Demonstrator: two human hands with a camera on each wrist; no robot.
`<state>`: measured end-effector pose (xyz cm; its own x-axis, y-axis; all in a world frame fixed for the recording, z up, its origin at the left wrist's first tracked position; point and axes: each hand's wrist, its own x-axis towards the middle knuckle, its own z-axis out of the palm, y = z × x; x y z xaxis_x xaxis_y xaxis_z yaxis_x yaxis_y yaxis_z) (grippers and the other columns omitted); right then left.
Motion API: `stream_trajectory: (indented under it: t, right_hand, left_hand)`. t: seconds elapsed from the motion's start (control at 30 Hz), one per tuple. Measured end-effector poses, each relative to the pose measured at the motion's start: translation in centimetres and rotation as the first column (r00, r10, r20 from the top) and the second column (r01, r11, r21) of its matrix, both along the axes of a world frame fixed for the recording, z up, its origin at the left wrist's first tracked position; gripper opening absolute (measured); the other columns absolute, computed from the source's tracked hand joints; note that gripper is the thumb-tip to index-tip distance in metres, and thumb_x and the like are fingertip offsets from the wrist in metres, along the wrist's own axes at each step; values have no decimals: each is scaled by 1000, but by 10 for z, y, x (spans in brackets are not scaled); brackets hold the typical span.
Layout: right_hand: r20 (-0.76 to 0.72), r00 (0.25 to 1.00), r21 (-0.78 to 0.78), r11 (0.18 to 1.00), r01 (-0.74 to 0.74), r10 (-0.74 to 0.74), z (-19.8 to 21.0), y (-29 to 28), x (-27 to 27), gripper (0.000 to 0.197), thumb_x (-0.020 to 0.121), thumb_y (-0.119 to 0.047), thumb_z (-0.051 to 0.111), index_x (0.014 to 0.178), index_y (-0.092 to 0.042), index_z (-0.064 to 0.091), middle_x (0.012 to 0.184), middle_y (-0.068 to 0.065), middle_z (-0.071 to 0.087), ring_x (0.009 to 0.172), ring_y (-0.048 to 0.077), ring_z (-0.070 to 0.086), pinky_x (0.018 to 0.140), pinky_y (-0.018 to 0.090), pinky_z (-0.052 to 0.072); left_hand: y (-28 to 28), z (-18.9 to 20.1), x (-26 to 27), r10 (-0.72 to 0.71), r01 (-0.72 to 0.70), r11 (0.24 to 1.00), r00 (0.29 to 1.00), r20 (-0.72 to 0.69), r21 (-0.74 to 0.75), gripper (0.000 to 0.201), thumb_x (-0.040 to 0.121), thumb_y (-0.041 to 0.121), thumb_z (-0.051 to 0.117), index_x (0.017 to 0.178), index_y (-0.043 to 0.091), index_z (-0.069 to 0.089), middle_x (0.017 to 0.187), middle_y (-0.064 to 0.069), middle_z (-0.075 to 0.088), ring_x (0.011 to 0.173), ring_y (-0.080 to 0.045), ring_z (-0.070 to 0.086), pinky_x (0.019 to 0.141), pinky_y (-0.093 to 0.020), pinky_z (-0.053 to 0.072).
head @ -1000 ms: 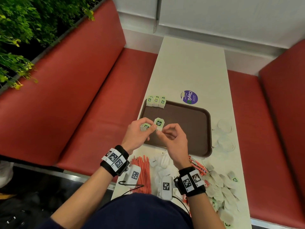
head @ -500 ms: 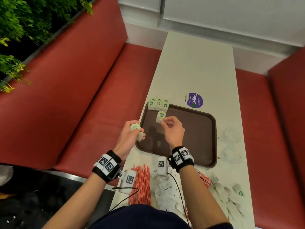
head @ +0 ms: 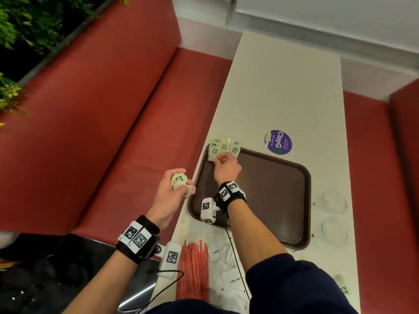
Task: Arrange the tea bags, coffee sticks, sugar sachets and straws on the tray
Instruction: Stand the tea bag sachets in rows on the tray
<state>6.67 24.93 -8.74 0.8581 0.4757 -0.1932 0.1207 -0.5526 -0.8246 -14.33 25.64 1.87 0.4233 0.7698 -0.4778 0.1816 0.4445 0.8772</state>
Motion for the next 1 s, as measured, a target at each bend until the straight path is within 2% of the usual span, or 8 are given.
stream_trajectory:
  t: [0.13,0.27,0.43,0.57,0.7,0.83,0.93,1.0]
  right_hand:
    - [9,1000,-3,1000,7,-7,-7,12,0,9,97,-4,77,97,-13,76,92,-1,77,87,16,74,86,23,55]
    - [41,999,-46,998,-32,34,-13,16,-1,7,98,-5,76,100,-11,78,96,3,79,91,19,74,87,24,53]
    - [112,990,-81,994,-71,79,-18,19,-1,7,98,-11,76,100,-15,80,97,5,78,91,20,75,86,26,54]
    - [102,988,-118,988,-99,111,-20,15,0,12,100,-15,75,110,-19,80,109,7,74,98,23,74,94,36,60]
    - [133,987,-2,996,-94,93,8,-1,-6,10,102,-24,72,111,-24,77,106,0,74,95,13,71,89,29,54]
    - [-43,985,161,975,-156,164,60,-35,-32,15,104,-42,68,101,-30,75,92,-10,78,88,7,74,84,24,56]
    - [-325,907,291,941,-173,268,92,-67,-59,26,103,-51,71,106,-25,73,93,0,81,83,15,77,81,34,66]
    - [-457,839,365,922,-126,296,104,-83,-71,30,100,-41,79,114,-17,68,100,9,82,91,25,80,84,39,66]
  left_hand:
    - [6,-2,2,21,-21,1000,1000,10,-16,52,95,-21,52,135,13,58,112,-18,70,90,-23,77,88,-32,64]
    - [8,-3,5,26,-25,999,999,32,-26,53,95,-21,53,136,13,57,113,-20,69,90,-24,78,86,-32,65]
    - [10,-5,7,26,-24,999,998,63,-44,52,97,-18,59,138,14,56,116,-24,72,102,-34,79,99,-51,62]
    - [11,-3,7,15,-11,999,997,79,-47,50,98,-17,60,138,14,57,115,-25,73,106,-36,79,103,-56,59]
    - [12,2,6,3,3,999,995,103,-51,48,100,-15,61,136,16,58,117,-23,75,109,-34,78,104,-57,58]
    - [9,6,9,5,-2,1000,990,144,-23,41,101,-11,63,135,13,59,119,-21,76,111,-32,78,105,-55,58]
    - [5,11,11,14,-16,1000,986,167,11,38,100,-7,67,131,14,62,120,-18,76,114,-35,76,104,-56,58]
    - [2,15,13,8,-15,999,983,184,40,37,100,-6,67,130,15,63,120,-16,76,116,-35,74,101,-53,61]
